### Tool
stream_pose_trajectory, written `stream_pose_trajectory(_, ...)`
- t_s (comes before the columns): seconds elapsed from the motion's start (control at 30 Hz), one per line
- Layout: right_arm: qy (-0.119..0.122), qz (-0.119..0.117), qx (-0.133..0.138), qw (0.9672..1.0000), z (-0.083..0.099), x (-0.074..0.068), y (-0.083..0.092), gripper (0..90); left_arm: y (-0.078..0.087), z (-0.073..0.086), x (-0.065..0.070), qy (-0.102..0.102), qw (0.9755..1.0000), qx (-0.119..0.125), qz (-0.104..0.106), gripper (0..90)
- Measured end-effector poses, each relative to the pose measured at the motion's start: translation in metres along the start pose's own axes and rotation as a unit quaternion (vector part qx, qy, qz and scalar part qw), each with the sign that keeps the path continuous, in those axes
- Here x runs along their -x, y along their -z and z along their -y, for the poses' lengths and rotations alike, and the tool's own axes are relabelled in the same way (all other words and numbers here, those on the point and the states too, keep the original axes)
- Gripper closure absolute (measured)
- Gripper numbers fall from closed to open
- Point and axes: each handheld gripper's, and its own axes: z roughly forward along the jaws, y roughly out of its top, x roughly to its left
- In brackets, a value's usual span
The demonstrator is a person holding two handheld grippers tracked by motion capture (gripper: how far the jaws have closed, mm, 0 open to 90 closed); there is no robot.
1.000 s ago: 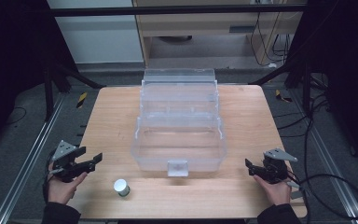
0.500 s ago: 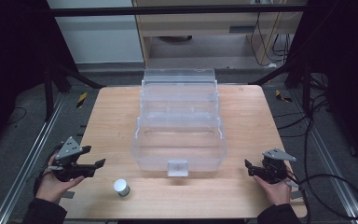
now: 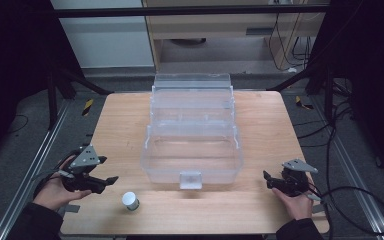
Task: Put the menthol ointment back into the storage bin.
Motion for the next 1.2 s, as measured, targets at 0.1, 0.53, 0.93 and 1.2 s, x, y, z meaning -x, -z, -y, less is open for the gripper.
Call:
stream_pose_trajectory(0.1, -0.002, 0.001, -0.001, 1.0, 0.0, 0.0, 0.0, 18.3, 0.0, -0.002, 0.001, -0.009, 0.9999, -0.009, 0.008, 23.4)
stream_pose_trajectory(0.53, 0.0, -0.001, -0.006, 1.0, 0.001, 0.001, -0.001, 18.5, -0.005, -0.014, 0.01, -0.083, 0.993, -0.063, 0.055, 23.1)
stream_pose_trajectory(0.93, 0.005, -0.002, -0.009, 0.9999, 0.002, 0.001, -0.002, 18.7, -0.014, -0.022, 0.02, -0.132, 0.9827, -0.106, 0.076, 24.1)
stream_pose_trajectory(1.2, 0.006, -0.004, -0.011, 0.9999, 0.002, 0.002, -0.002, 18.8, -0.024, -0.026, 0.028, -0.158, 0.9755, -0.124, 0.09, 25.1)
